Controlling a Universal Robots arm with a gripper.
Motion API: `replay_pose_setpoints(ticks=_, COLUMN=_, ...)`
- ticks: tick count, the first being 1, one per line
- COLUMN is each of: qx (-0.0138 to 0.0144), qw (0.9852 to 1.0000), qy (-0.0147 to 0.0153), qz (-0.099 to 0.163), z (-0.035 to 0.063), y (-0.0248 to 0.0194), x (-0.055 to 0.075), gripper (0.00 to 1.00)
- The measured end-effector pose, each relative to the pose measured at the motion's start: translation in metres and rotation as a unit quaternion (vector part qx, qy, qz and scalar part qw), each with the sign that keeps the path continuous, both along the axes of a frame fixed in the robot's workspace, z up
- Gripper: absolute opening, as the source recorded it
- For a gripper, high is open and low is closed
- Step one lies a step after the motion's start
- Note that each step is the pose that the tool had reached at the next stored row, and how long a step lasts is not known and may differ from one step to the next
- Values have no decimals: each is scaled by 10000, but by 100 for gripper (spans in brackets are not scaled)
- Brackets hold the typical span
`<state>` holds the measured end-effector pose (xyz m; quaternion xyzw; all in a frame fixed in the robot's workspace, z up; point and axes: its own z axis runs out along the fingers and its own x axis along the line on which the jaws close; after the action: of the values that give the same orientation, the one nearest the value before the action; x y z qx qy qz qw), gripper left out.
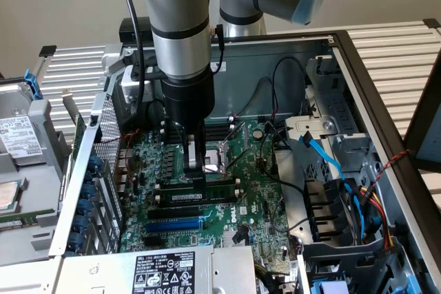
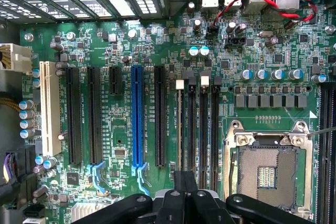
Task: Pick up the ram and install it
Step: 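Press down the ram until it locks into place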
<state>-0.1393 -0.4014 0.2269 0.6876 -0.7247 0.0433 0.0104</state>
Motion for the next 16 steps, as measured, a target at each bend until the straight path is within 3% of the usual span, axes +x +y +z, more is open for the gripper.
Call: replay_pose_setpoints(ticks=16, qx=10, qw=10000, qy=0, qz=0, z=-30, y=0, x=0, gripper=11)
